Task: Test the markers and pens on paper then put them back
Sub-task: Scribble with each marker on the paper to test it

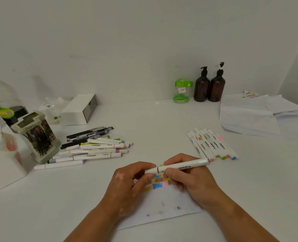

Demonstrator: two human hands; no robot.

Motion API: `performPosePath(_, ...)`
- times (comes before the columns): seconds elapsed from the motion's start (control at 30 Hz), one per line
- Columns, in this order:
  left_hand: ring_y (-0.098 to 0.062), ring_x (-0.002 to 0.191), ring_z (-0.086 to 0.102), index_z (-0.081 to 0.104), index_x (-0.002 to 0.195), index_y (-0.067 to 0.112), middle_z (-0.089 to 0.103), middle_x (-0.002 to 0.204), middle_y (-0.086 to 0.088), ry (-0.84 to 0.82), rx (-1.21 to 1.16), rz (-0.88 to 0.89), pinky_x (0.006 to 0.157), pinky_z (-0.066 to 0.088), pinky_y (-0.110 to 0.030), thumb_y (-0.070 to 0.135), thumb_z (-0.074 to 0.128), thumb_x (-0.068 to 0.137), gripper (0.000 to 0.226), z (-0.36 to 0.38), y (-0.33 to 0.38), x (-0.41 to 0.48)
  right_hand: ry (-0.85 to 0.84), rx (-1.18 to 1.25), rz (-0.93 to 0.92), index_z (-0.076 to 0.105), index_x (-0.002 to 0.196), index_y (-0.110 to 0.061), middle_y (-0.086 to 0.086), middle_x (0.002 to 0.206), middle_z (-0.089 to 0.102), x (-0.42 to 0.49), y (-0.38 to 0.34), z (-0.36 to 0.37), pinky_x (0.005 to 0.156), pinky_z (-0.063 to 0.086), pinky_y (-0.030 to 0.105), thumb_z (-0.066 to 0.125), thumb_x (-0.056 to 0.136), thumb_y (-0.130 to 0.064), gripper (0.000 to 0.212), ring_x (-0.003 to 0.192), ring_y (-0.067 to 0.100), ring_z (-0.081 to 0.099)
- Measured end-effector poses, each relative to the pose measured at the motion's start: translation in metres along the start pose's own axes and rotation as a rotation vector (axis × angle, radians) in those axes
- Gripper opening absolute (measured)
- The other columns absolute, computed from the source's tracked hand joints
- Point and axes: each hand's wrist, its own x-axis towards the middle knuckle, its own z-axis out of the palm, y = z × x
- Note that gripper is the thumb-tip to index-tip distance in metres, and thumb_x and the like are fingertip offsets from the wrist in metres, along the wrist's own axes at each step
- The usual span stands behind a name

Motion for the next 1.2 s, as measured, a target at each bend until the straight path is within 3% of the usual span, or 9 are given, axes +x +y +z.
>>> performPosePath(0.3, -0.005, 0.078, 0.069, 0.072, 0.105, 0.032, 0.070, 0.081, 0.019, -0.058, -0.168, -0.045, 0.063, 0.048, -0.008, 0.028, 0.064, 0.094, 0.014, 0.000, 0.005, 0.001, -0.001, -0.007, -0.006, 0.078, 0.093, -0.022, 0.003, 0.065, 0.068, 0.001, 0.000, 0.000, 0.049, 0.045, 0.022, 0.081, 0.074, -0.040, 0.026, 0.057, 0.011, 0.060)
performPosePath(0.43, -0.007, 0.088, 0.068, 0.069, 0.105, 0.040, 0.068, 0.091, 0.021, -0.043, -0.131, -0.057, 0.065, 0.052, -0.014, 0.039, 0.061, 0.092, 0.015, 0.002, 0.002, 0.002, -0.018, 0.020, 0.011, 0.077, 0.097, -0.021, 0.005, 0.067, 0.068, 0.001, 0.002, 0.001, 0.049, 0.044, 0.023, 0.081, 0.076, -0.040, 0.029, 0.058, 0.012, 0.059)
performPosePath(0.53, -0.003, 0.094, 0.066, 0.065, 0.104, 0.045, 0.065, 0.098, 0.025, 0.011, -0.134, -0.093, 0.068, 0.055, -0.016, 0.030, 0.063, 0.094, 0.018, -0.002, -0.004, 0.005, 0.016, 0.203, 0.055, 0.078, 0.099, -0.015, 0.014, 0.073, 0.070, 0.004, 0.003, -0.008, 0.047, 0.043, 0.022, 0.078, 0.076, -0.040, 0.034, 0.059, 0.015, 0.058)
performPosePath(0.63, 0.002, 0.097, 0.063, 0.065, 0.107, 0.044, 0.061, 0.100, 0.029, 0.085, -0.116, -0.113, 0.067, 0.050, -0.010, 0.023, 0.063, 0.095, 0.025, -0.013, -0.014, 0.006, 0.075, 0.288, 0.133, 0.076, 0.084, -0.011, 0.014, 0.070, 0.067, 0.007, 0.001, -0.024, 0.045, 0.041, 0.023, 0.076, 0.071, -0.040, 0.032, 0.056, 0.019, 0.054)
performPosePath(0.73, 0.002, 0.098, 0.062, 0.067, 0.109, 0.039, 0.059, 0.103, 0.028, 0.069, -0.122, -0.115, 0.069, 0.052, -0.011, 0.022, 0.063, 0.095, 0.023, -0.017, -0.019, 0.004, -0.003, 0.126, 0.176, 0.073, 0.078, -0.016, 0.012, 0.067, 0.066, 0.006, -0.002, -0.022, 0.044, 0.041, 0.025, 0.079, 0.069, -0.039, 0.026, 0.054, 0.020, 0.053)
performPosePath(0.87, -0.002, 0.098, 0.063, 0.067, 0.108, 0.038, 0.059, 0.102, 0.023, 0.052, -0.123, -0.066, 0.070, 0.051, -0.012, 0.021, 0.063, 0.095, 0.022, -0.012, -0.019, 0.003, -0.091, -0.326, 0.154, 0.076, 0.094, -0.034, -0.002, 0.059, 0.066, 0.001, -0.012, -0.010, 0.048, 0.040, 0.019, 0.070, 0.074, -0.053, 0.027, 0.050, 0.009, 0.052)
performPosePath(1.0, -0.008, 0.092, 0.062, 0.063, 0.114, 0.045, 0.059, 0.098, 0.019, 0.062, -0.116, -0.062, 0.070, 0.052, -0.015, 0.020, 0.069, 0.091, 0.035, -0.013, -0.021, 0.002, -0.086, -0.654, 0.051, 0.069, 0.090, -0.043, -0.017, 0.077, 0.067, -0.013, -0.020, -0.008, 0.060, 0.041, 0.012, 0.070, 0.084, -0.048, 0.008, 0.065, 0.000, 0.056)
performPosePath(1.1, -0.010, 0.091, 0.061, 0.061, 0.114, 0.047, 0.058, 0.099, 0.021, 0.068, -0.089, -0.029, 0.072, 0.055, -0.020, 0.032, 0.070, 0.086, 0.033, -0.012, -0.020, 0.003, 0.053, -0.750, 0.025, 0.068, 0.082, -0.038, -0.021, 0.086, 0.063, -0.015, -0.023, -0.025, 0.069, 0.041, 0.009, 0.069, 0.081, -0.046, 0.008, 0.079, 0.002, 0.057)
performPosePath(1.2, -0.012, 0.089, 0.060, 0.065, 0.103, 0.043, 0.058, 0.097, 0.020, 0.098, -0.037, 0.002, 0.069, 0.053, -0.020, 0.046, 0.065, 0.082, 0.022, -0.010, -0.021, 0.004, 0.395, -0.753, 0.119, 0.071, 0.079, -0.030, -0.013, 0.070, 0.066, 0.000, -0.024, -0.078, 0.057, 0.040, 0.014, 0.072, 0.087, -0.032, 0.008, 0.066, 0.004, 0.058)
